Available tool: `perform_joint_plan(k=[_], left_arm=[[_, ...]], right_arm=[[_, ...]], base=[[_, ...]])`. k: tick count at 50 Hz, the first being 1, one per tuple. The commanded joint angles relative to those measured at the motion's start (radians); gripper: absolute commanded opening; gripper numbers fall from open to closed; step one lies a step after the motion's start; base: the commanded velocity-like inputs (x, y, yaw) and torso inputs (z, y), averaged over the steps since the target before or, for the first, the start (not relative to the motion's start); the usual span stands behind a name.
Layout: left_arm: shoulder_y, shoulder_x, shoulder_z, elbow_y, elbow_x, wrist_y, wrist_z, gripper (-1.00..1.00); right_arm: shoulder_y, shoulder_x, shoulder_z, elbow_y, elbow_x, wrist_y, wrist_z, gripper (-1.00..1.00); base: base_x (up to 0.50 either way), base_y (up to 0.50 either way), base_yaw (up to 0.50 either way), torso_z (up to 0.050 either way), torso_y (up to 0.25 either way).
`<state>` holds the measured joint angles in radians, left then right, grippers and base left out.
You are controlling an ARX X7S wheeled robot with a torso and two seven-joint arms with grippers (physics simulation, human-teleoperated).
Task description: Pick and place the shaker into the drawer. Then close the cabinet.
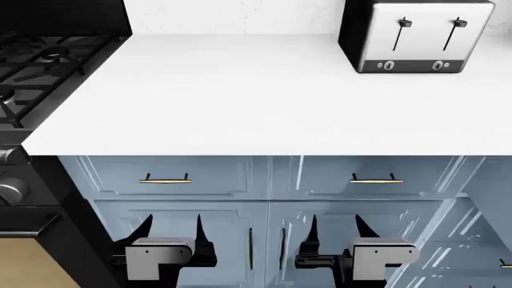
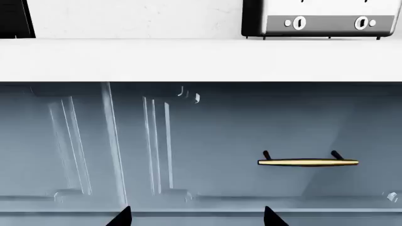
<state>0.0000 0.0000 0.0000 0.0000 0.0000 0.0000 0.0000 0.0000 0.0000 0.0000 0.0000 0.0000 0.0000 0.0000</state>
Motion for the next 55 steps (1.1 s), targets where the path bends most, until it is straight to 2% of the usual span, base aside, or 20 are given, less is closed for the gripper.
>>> perform_joint_plan(k=[1, 13, 18, 24, 37, 55], left_arm=[[-0.002, -0.016, 0.017, 0.021, -0.018, -0.015, -0.018, 1.0], [-0.077, -0.071, 0.084, 0.45, -0.004, -0.296, -0.041, 1.0], [-0.198, -0.095, 0.092, 0.623, 0.004, -0.512, -0.035, 1.0], [-0.328, -0.118, 0.112, 0.74, 0.017, -0.646, -0.029, 1.0], [-0.571, -0.131, 0.132, 0.737, -0.003, -0.779, -0.003, 1.0], [-0.845, -0.133, 0.153, 0.629, -0.034, -0.853, 0.028, 1.0]], right_arm=[[-0.002, 0.016, -0.022, -0.027, 0.011, 0.017, 0.022, 1.0], [0.013, 0.06, -0.066, -0.509, 0.076, 0.295, 0.05, 1.0], [0.135, 0.074, -0.066, -0.705, 0.106, 0.49, 0.068, 1.0], [0.344, 0.083, -0.053, -0.886, 0.156, 0.75, 0.091, 1.0], [0.587, 0.089, -0.043, -0.892, 0.202, 0.907, 0.12, 1.0], [0.832, 0.093, -0.076, -0.826, 0.232, 1.007, 0.147, 1.0]], base=[[0.0, 0.0, 0.0, 0.0, 0.0], [0.0, 0.0, 0.0, 0.0, 0.0], [0.0, 0.0, 0.0, 0.0, 0.0], [0.0, 0.0, 0.0, 0.023, 0.0], [0.0, 0.0, 0.0, 0.05, 0.0], [0.0, 0.0, 0.0, 0.05, 0.0]])
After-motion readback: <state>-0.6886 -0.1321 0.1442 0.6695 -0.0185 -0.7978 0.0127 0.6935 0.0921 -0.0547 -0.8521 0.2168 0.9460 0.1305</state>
